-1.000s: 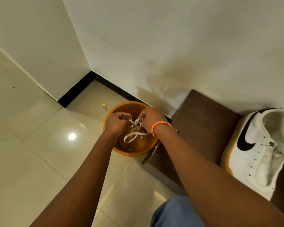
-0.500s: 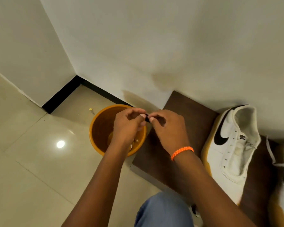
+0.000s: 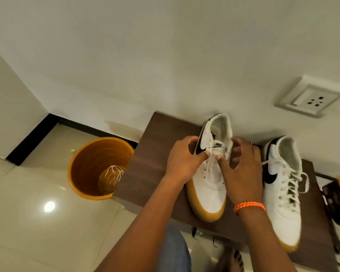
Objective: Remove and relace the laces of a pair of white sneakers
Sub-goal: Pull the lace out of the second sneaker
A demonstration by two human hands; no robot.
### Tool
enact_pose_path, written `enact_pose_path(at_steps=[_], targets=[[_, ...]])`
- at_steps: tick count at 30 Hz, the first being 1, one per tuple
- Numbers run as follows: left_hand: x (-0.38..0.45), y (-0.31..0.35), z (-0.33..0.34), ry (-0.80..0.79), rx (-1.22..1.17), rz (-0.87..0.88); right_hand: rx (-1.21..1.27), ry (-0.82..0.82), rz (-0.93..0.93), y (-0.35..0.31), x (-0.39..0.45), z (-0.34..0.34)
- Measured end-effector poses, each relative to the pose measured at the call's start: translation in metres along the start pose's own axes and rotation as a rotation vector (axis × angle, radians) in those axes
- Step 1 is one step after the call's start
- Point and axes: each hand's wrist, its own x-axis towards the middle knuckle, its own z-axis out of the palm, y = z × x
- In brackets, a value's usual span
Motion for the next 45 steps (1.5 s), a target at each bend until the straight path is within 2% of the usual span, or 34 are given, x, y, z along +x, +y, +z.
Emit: enact_pose_path(at_steps=[2, 5, 14, 21, 24, 26, 28, 30, 31, 35, 37, 39, 42, 45], targets=[[-0.004, 0.001, 0.010, -0.022, 0.025, -0.021, -0.046, -0.113, 0.107, 0.014, -0.003, -0.003], [-0.010, 0.006, 0.018, -0.007, 0.125, -0.018, 0.025, -0.216, 0.122, 0.023, -0.008, -0.004], [-0.002, 0.016, -0.018, -0.086, 0.151, -0.168, 0.070, -0.246, 0.102, -0.004, -0.017, 0.010], [0.005, 0.010, -0.048, -0.015, 0.093, -0.285, 0.037, -0.305, 0.081, -0.031, -0.016, 0.041], [0.002, 0.012, -0.053, 0.007, 0.138, -0.285, 0.049, -0.351, 0.081, -0.035, -0.011, 0.043], [0.000, 0.017, -0.048, 0.101, 0.279, -0.201, 0.020, -0.357, 0.089, -0.035, -0.009, 0.033], [-0.008, 0.032, -0.036, 0.297, 0.438, -0.060, -0.023, -0.276, 0.085, -0.029, -0.007, 0.016], [-0.018, 0.052, -0.016, 0.431, 0.460, 0.054, 0.015, -0.183, 0.075, -0.018, -0.003, -0.008], [-0.023, 0.061, 0.000, 0.433, 0.409, 0.072, 0.035, -0.138, 0.069, -0.008, 0.000, -0.023], [-0.037, 0.066, 0.068, 0.167, 0.324, 0.049, 0.037, -0.004, 0.080, 0.033, 0.003, -0.086], [-0.041, 0.065, 0.102, 0.012, 0.332, 0.039, -0.022, 0.048, 0.116, 0.060, 0.001, -0.116], [-0.044, 0.065, 0.131, -0.134, 0.241, 0.042, -0.128, 0.070, 0.177, 0.086, 0.000, -0.139], [-0.044, 0.068, 0.165, -0.258, 0.255, 0.089, -0.213, 0.004, 0.315, 0.121, 0.005, -0.152], [-0.038, 0.067, 0.185, -0.237, 0.237, 0.082, -0.162, -0.147, 0.401, 0.136, 0.010, -0.148]])
